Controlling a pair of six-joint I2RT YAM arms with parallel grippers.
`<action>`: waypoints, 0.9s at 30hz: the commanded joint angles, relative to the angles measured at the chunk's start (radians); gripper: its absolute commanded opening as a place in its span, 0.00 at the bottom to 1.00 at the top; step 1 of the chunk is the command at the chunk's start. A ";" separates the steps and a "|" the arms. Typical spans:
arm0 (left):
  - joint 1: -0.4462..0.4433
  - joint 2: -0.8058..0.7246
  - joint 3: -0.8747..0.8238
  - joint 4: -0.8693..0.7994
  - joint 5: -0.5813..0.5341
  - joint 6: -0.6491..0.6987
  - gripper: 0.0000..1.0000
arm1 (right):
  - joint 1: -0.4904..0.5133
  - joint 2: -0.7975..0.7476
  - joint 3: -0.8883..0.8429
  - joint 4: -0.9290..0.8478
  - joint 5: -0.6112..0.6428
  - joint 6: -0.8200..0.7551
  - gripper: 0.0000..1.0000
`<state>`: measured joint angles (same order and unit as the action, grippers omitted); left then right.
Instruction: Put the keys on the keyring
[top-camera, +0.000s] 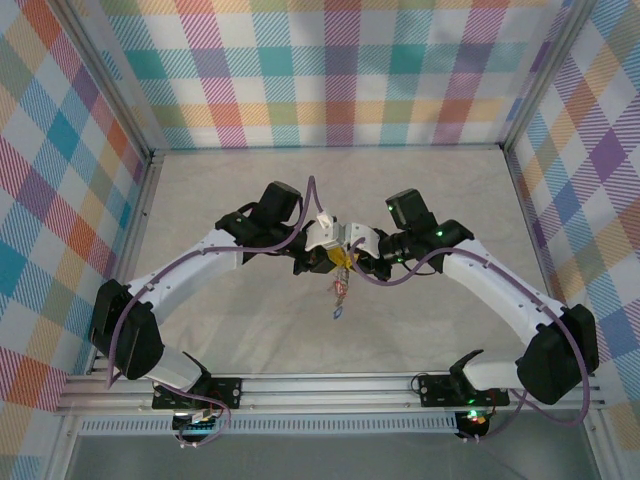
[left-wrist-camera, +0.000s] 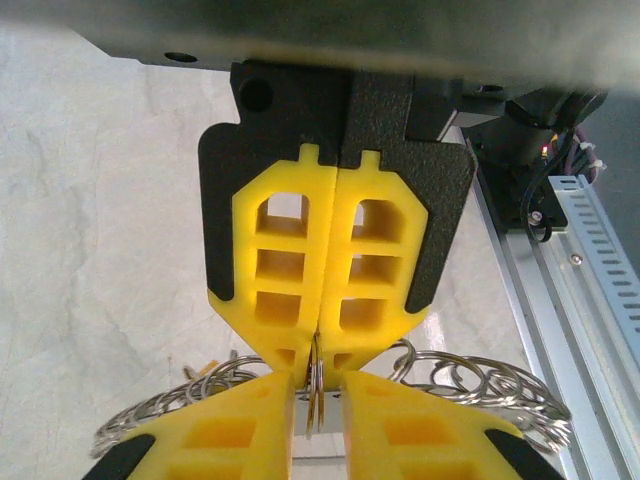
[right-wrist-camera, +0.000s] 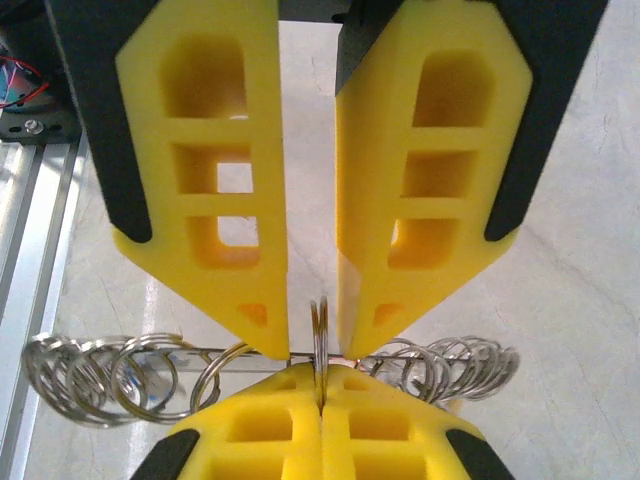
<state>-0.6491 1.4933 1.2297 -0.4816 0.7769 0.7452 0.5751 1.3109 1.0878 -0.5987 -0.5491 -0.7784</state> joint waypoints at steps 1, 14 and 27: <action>0.002 0.011 0.016 -0.044 0.011 -0.001 0.20 | 0.002 -0.038 0.004 0.074 -0.058 0.003 0.00; 0.002 0.009 0.036 -0.061 0.044 0.009 0.15 | 0.005 -0.012 0.014 0.103 -0.100 0.025 0.00; 0.002 -0.005 0.045 -0.036 0.100 0.000 0.00 | 0.008 -0.021 -0.002 0.109 -0.079 0.025 0.03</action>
<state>-0.6422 1.4933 1.2480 -0.5098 0.8005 0.7490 0.5758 1.3098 1.0851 -0.5716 -0.5812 -0.7517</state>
